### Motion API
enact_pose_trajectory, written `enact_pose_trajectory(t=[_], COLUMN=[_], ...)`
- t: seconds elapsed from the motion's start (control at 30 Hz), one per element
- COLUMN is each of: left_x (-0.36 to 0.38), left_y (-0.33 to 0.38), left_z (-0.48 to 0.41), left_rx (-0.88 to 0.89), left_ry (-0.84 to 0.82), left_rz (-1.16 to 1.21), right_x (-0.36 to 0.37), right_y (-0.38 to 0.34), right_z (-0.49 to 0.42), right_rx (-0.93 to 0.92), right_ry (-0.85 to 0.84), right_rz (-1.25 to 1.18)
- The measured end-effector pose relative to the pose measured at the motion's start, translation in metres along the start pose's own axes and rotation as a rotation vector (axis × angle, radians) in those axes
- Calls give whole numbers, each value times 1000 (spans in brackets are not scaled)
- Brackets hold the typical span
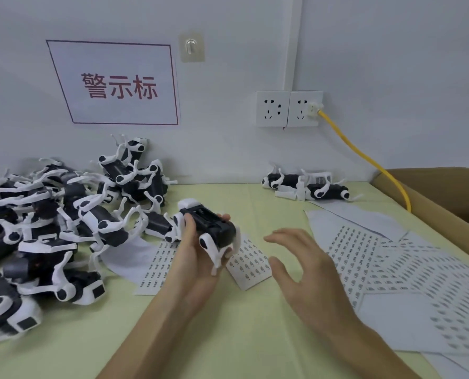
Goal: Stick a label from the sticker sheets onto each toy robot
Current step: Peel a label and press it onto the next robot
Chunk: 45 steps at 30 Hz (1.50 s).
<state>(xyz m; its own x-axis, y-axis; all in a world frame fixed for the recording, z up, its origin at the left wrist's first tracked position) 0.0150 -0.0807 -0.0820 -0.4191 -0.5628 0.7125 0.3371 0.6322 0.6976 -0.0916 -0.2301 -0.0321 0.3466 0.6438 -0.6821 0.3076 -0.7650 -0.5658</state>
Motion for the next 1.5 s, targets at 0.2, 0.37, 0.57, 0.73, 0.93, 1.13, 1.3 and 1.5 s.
enact_pose_trajectory(t=[0.2, 0.37, 0.57, 0.73, 0.93, 1.13, 1.3, 1.5], left_x=[-14, -11, -8, 0, 10, 33, 38, 33], left_y=[15, 10, 4, 2, -16, -24, -20, -14], left_z=[1, 5, 5, 6, 10, 13, 15, 12], left_rx=[40, -32, -66, -130, -274, -203, -147, -94], left_ry=[97, 101, 47, -48, -143, -205, -253, -168], left_rz=[56, -26, -22, -103, -265, -328, -448, -521], right_x=[62, 34, 22, -2, -42, -54, -54, -50], right_y=[25, 33, 44, 41, 42, 39, 36, 38], right_z=[4, 2, 1, 2, 6, 9, 9, 8], right_rx=[208, 329, 431, 325, 244, 193, 171, 186], right_ry=[-531, -367, -330, -33, 308, 384, 391, 372], right_rz=[309, 249, 110, -168, -371, -414, -375, -378])
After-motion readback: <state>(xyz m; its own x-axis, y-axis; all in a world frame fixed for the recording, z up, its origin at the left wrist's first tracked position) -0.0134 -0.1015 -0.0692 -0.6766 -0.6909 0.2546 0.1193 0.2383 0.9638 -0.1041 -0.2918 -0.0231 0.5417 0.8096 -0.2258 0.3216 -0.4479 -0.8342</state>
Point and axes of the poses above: each hand's wrist, its own z-axis away from the middle knuckle, its own x-axis out of the palm, y = z × x, the point moved 9 cm from there along -z, towards the middle knuckle, and after that the axes turned 14 degrees about -y, right-handed, at the moved point
